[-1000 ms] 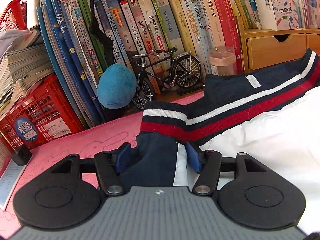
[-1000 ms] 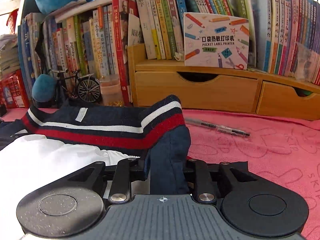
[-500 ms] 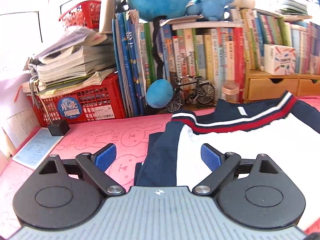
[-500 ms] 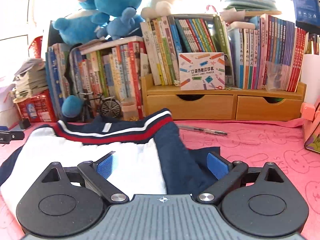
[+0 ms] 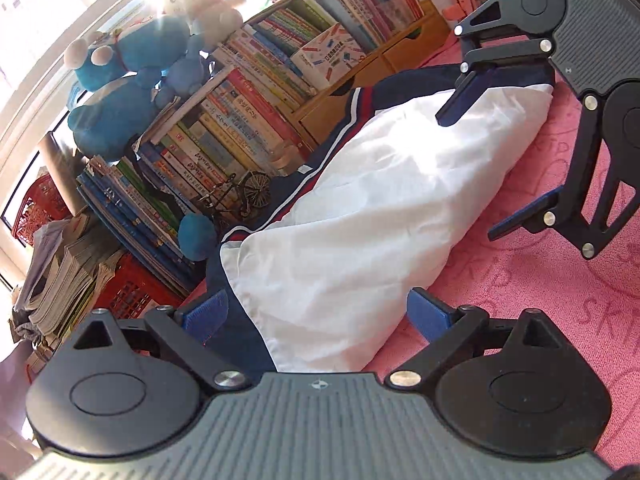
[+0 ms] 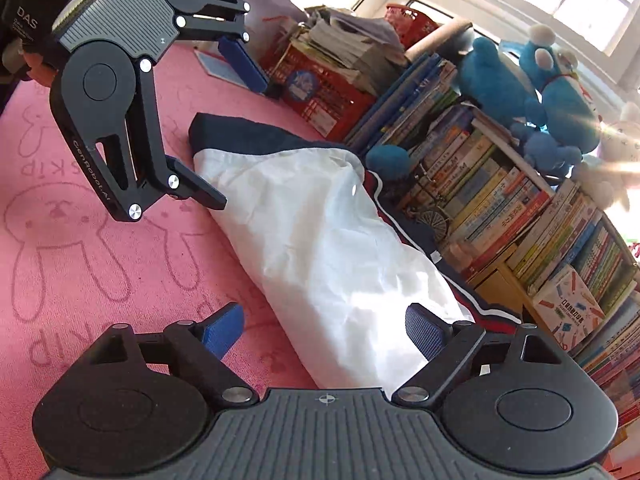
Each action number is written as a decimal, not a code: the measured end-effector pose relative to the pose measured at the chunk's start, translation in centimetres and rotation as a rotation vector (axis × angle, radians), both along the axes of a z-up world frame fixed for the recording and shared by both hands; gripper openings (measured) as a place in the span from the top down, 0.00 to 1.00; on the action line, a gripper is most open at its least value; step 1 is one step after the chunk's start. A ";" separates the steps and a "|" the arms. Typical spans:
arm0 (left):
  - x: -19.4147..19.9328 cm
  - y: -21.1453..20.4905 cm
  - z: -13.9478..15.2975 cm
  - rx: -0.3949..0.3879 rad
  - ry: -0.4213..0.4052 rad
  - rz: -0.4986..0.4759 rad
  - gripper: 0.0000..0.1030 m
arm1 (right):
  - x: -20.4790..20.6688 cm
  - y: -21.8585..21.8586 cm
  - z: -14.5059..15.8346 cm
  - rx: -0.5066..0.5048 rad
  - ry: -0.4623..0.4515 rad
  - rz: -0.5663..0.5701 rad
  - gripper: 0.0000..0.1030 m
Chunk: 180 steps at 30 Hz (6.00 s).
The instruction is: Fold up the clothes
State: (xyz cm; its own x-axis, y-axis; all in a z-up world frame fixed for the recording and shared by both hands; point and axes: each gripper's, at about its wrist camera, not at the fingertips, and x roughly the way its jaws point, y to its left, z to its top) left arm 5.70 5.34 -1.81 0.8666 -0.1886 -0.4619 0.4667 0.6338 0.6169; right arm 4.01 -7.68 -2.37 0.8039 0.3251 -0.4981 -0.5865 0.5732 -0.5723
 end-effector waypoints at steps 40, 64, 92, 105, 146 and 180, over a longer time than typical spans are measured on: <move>5.6 7.0 -1.4 0.091 0.181 0.253 0.73 | 2.0 -18.3 -2.8 -0.040 0.087 -0.288 0.80; 13.7 0.1 -2.0 -0.415 0.213 0.425 0.08 | 19.1 -6.7 0.2 0.690 0.390 -0.329 0.42; 25.4 -0.3 -1.8 -0.342 0.272 0.530 0.02 | 27.0 -12.4 -2.4 0.673 0.254 -0.657 0.27; 22.7 4.2 0.0 -0.553 0.313 0.584 0.07 | 26.7 -11.6 -2.8 0.636 0.241 -0.664 0.02; 16.9 -3.2 0.5 -0.561 0.497 0.414 0.00 | 10.5 -7.8 -3.0 0.596 0.364 -0.543 0.00; 19.9 -5.9 1.6 -0.371 0.456 0.449 0.01 | 10.7 -7.2 -2.8 0.603 0.373 -0.544 0.00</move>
